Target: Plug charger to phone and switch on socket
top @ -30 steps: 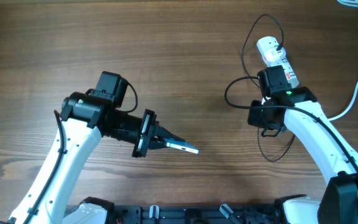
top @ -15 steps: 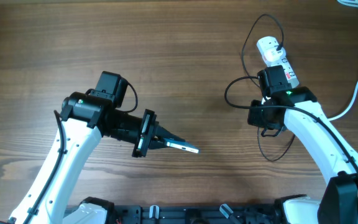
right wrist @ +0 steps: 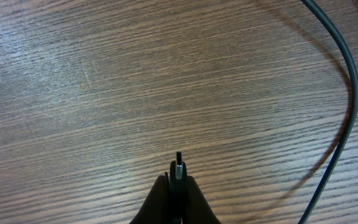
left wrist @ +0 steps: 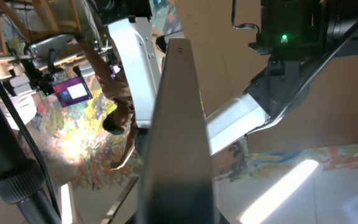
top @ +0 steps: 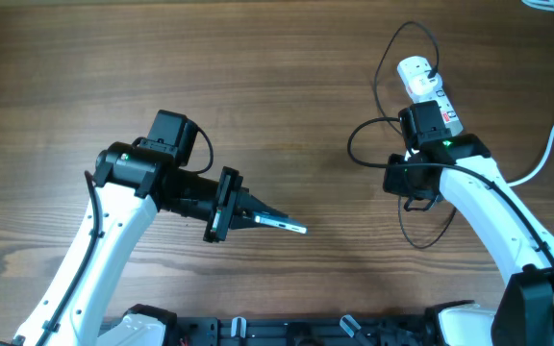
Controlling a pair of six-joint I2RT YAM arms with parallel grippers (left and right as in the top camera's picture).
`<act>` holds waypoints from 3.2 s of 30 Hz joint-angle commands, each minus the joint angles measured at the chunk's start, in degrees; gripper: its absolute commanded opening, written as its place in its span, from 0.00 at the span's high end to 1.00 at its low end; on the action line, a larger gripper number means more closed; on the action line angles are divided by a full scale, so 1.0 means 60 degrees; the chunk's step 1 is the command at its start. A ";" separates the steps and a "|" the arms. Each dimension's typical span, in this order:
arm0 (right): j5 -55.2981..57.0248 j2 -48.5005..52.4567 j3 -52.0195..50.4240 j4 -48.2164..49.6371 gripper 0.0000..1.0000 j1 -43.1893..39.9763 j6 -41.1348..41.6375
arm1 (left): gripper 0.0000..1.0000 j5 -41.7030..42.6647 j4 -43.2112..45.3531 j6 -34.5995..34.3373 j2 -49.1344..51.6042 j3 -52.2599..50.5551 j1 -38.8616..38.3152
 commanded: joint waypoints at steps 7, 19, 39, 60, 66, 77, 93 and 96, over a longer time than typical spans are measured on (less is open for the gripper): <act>0.0098 0.0091 -0.0022 0.0087 0.96 -0.0040 0.0164 | 0.96 0.0590 0.0025 -0.0058 -0.0055 0.0157 -0.0044; 0.0095 0.0091 -0.0022 0.0189 0.96 -0.0040 0.0175 | 0.96 0.0240 0.0022 0.0127 -0.0051 0.0157 -0.0044; 0.0095 0.0091 -0.0022 -0.0055 0.96 -0.0040 0.0168 | 0.96 0.0062 0.0018 0.0164 -0.0055 0.0157 -0.0047; 0.0091 0.0091 -0.0022 -0.0066 0.96 -0.0040 0.0171 | 0.96 0.0062 0.0022 0.0036 -0.0069 0.0157 -0.1719; 0.0051 0.0091 -0.0022 -0.0062 0.96 -0.0040 0.0171 | 0.96 -0.0790 0.0361 -0.0437 -0.0051 0.0157 -0.1719; -0.0091 0.0091 -0.0022 0.0011 0.96 -0.0040 0.0266 | 0.96 -0.6171 0.2969 -0.1089 -0.0051 0.0157 -0.1719; -0.9628 0.0084 -0.0018 0.0259 0.96 -0.0040 -0.5912 | 0.96 -0.3621 0.6794 0.4342 -0.0051 0.0157 0.0186; -1.0790 0.0080 -0.0018 -0.0157 0.96 -0.0040 -0.6386 | 0.96 -0.2834 0.7431 0.4685 -0.0051 0.0160 0.0849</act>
